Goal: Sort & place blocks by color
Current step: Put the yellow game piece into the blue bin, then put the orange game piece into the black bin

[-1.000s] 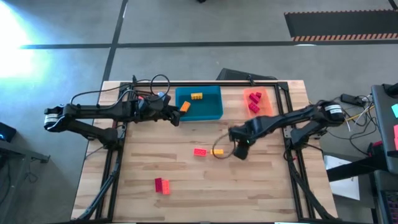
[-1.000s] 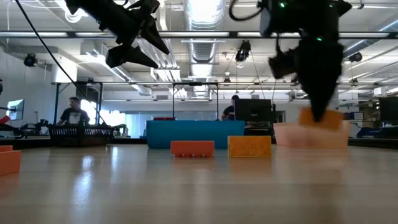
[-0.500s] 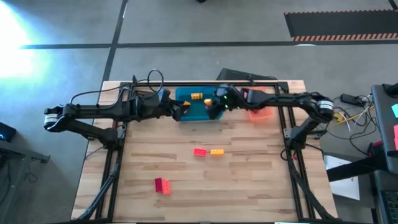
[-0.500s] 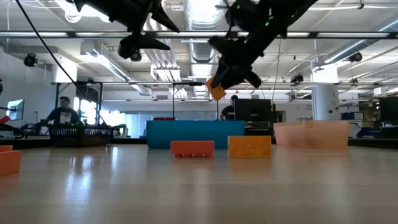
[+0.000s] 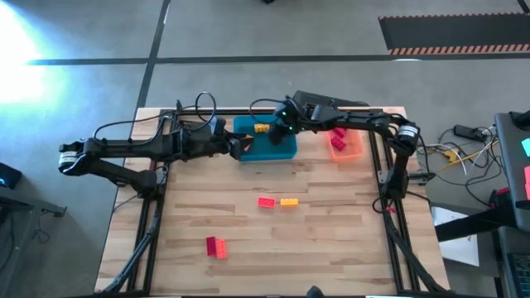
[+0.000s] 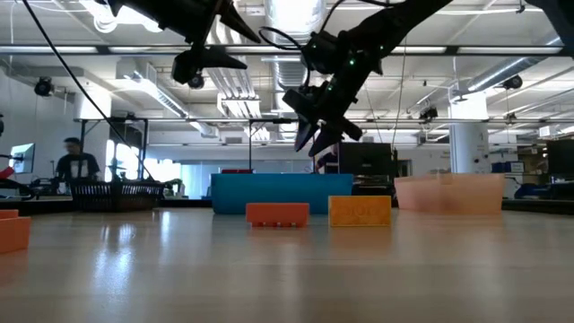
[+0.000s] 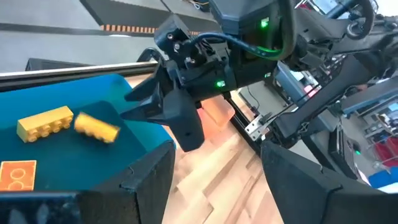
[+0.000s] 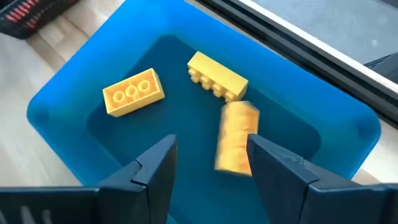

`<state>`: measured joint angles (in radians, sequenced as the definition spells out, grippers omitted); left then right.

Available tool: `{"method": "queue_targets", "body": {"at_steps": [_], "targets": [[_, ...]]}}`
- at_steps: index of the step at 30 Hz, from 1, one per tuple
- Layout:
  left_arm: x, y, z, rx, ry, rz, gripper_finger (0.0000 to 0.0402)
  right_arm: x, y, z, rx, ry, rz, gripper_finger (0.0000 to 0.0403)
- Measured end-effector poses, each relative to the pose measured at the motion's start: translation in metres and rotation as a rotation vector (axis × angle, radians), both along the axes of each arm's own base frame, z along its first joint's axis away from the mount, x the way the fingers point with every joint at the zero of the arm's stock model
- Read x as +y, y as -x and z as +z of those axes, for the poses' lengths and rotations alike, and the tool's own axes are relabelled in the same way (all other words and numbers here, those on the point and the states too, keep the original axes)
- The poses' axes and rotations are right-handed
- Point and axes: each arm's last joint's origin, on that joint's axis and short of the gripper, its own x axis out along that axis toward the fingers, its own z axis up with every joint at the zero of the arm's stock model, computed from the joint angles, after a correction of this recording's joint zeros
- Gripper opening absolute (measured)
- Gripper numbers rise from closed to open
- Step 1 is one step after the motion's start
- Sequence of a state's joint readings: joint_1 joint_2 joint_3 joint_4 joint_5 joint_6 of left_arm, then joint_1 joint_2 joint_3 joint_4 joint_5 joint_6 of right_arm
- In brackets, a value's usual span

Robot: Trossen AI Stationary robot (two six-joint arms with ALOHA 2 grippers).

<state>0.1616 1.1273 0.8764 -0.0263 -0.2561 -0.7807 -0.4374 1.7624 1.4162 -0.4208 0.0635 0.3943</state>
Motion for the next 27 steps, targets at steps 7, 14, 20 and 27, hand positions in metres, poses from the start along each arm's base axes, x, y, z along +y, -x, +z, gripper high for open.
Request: {"method": "queue_targets", "body": {"at_steps": [7, 14, 20, 27], "targets": [[-0.004, 0.000, -0.004, 0.033, 0.045, -0.129, 0.0224, 0.008, 0.012, 0.023, 0.055, -0.015, 0.034, 0.0165], [-0.009, 0.004, -0.017, 0.158, 0.096, -0.197, 0.0224, 0.028, 0.043, 0.066, 0.078, 0.007, 0.087, 0.0141], [-0.012, 0.005, -0.027, 0.223, 0.111, -0.208, 0.0224, 0.043, 0.064, 0.102, -0.016, 0.058, 0.104, 0.0124], [-0.031, -0.010, -0.044, 0.313, 0.061, -0.355, 0.0224, 0.056, 0.080, 0.128, -0.095, 0.095, 0.117, 0.0109]]}}
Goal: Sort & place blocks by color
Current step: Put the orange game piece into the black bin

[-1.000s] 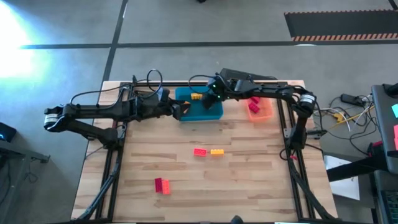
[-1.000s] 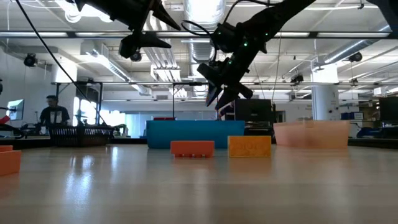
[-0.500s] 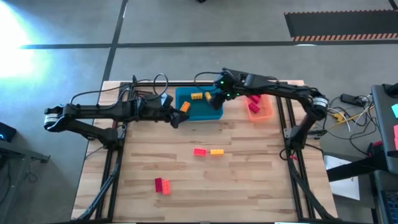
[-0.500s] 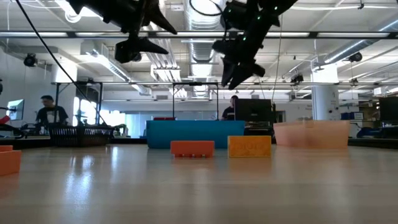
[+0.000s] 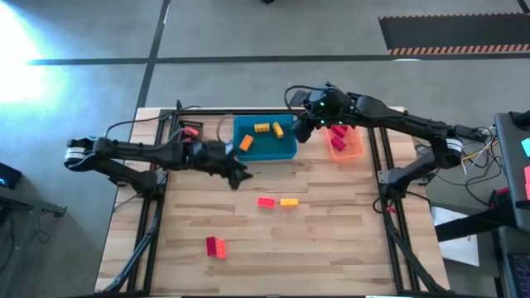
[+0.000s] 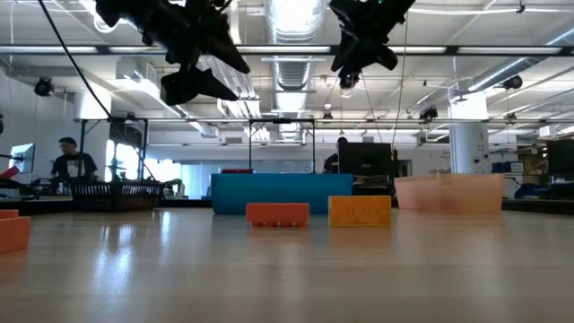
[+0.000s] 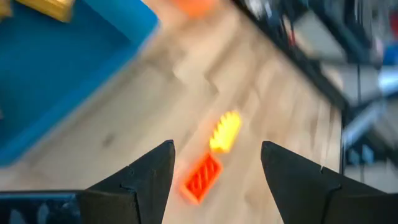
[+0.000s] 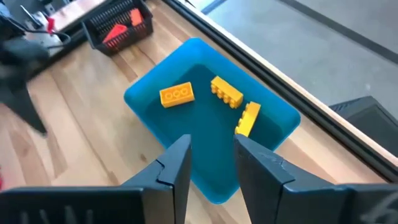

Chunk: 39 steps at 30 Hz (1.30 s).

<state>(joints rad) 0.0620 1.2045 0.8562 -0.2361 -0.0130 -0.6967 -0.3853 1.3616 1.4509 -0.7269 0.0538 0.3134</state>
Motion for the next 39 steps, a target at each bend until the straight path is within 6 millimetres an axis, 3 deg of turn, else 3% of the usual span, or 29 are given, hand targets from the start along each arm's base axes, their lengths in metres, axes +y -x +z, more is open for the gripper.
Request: {"method": "queue_targets", "body": {"at_steps": [8, 13, 20, 26, 39], "targets": [[-0.038, -0.026, -0.035, 0.139, -0.231, -0.358, 0.0224, 0.004, 0.007, 0.009, -0.032, 0.007, -0.003, 0.0092], [-0.048, -0.048, -0.058, 0.184, -0.338, -0.478, 0.0224, 0.004, 0.004, 0.005, -0.024, -0.010, -0.012, 0.0082], [-0.050, -0.078, -0.087, 0.219, -0.420, -0.547, 0.0224, 0.009, -0.001, 0.003, -0.017, -0.014, 0.010, 0.0075], [-0.051, -0.088, -0.113, 0.304, -0.424, -0.560, 0.0224, 0.012, -0.002, 0.003, -0.022, -0.025, 0.007, 0.0076], [-0.048, -0.091, -0.124, 0.308, -0.479, -0.533, 0.0224, 0.011, -0.002, 0.003, -0.024, -0.028, -0.004, 0.0072]]}}
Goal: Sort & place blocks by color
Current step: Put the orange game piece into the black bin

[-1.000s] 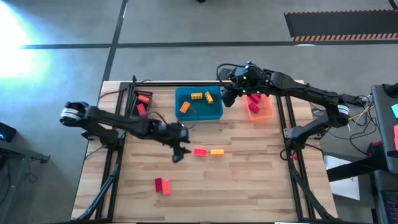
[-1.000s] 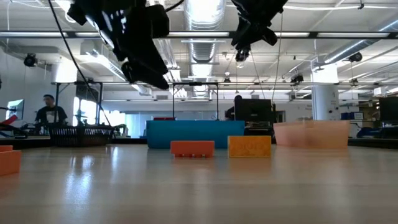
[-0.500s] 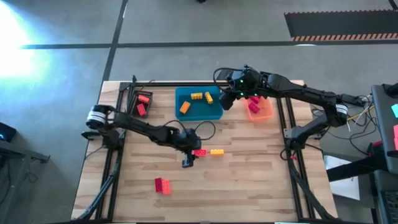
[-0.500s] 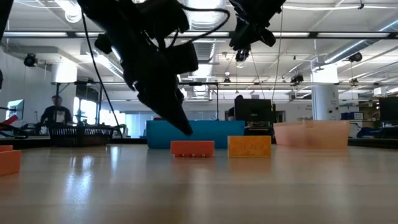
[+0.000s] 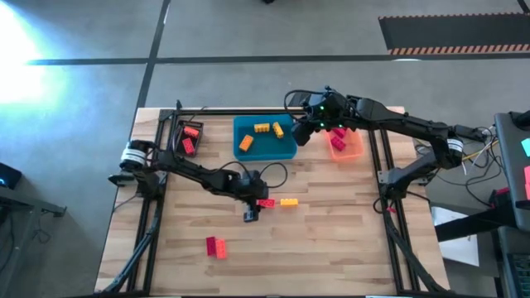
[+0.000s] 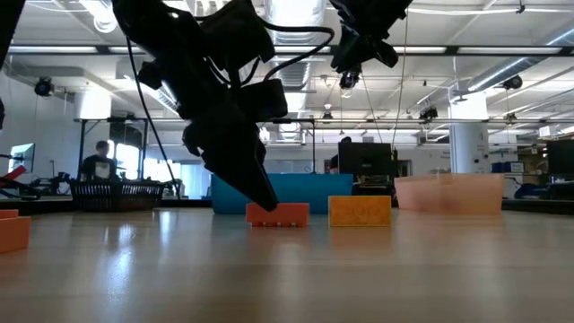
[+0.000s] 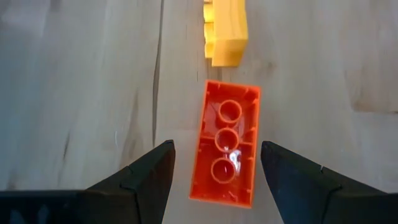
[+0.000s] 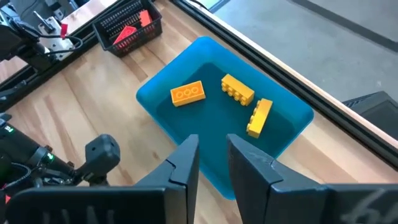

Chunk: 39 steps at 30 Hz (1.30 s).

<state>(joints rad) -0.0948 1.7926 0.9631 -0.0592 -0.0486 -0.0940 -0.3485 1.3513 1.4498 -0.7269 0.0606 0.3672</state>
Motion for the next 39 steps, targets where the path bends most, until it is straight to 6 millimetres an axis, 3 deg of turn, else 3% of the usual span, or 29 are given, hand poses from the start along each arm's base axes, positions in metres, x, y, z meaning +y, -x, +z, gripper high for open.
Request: {"method": "queue_targets", "body": {"at_steps": [8, 17, 23, 29, 35, 39], "targets": [[0.004, 0.003, -0.006, -0.013, -0.003, 0.013, 0.0212, -0.001, 0.000, 0.000, 0.004, 0.012, -0.015, 0.0064], [0.004, 0.004, -0.008, -0.014, -0.005, 0.021, 0.0116, -0.001, 0.000, 0.000, 0.004, 0.013, -0.015, 0.0063], [0.006, 0.008, -0.006, 0.013, -0.001, 0.045, 0.0110, -0.001, 0.000, 0.000, 0.005, 0.012, -0.016, 0.0063], [0.030, 0.044, 0.020, 0.141, -0.109, 0.175, 0.0110, -0.001, 0.000, 0.000, 0.005, 0.012, -0.016, 0.0063], [0.074, 0.113, 0.039, 0.094, -0.087, 0.511, 0.0110, 0.001, 0.000, 0.000, 0.005, 0.013, -0.011, 0.0063], [0.085, 0.159, 0.052, -0.067, -0.033, 0.720, 0.0110, 0.001, 0.000, 0.000, 0.004, 0.012, -0.010, 0.0063]]}}
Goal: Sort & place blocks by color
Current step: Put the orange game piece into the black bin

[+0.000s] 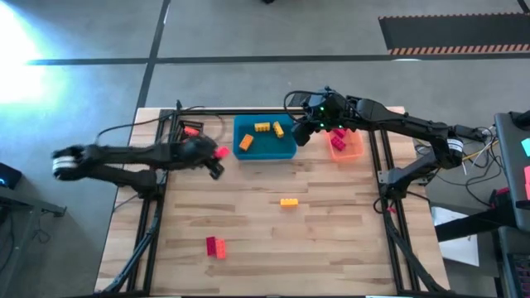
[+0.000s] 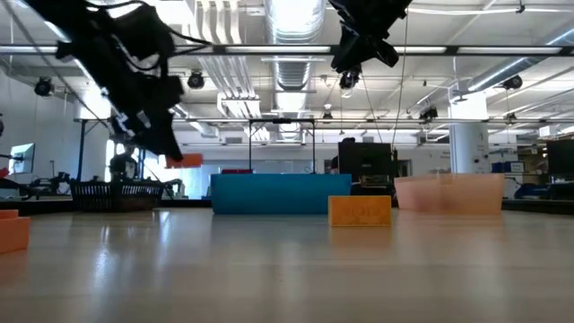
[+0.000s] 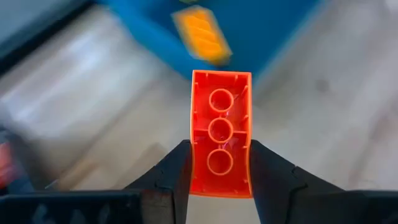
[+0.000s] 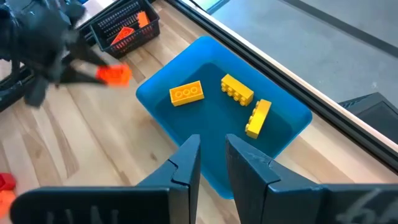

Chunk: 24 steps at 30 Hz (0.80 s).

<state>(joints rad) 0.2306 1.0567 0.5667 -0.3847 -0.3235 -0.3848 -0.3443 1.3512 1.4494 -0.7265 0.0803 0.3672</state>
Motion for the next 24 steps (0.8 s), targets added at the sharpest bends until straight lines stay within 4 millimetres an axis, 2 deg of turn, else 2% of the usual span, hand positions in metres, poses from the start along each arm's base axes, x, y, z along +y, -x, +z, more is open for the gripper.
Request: {"method": "queue_targets", "body": {"at_steps": [5, 11, 17, 24], "targets": [[0.000, 0.040, 0.001, -0.183, -0.008, 0.204, 0.0110, 0.000, 0.000, 0.000, -0.001, 0.001, 0.000, 0.0063], [0.003, 0.069, -0.019, -0.288, 0.017, 0.548, 0.0110, 0.000, 0.000, 0.000, -0.001, 0.001, 0.000, 0.0063], [0.014, 0.078, -0.032, -0.321, 0.062, 0.794, 0.0110, 0.000, 0.000, 0.000, -0.004, 0.002, 0.000, 0.0063], [0.030, 0.082, -0.044, -0.275, 0.120, 0.967, 0.0120, 0.000, 0.000, 0.000, -0.005, 0.002, 0.000, 0.0063]]}}
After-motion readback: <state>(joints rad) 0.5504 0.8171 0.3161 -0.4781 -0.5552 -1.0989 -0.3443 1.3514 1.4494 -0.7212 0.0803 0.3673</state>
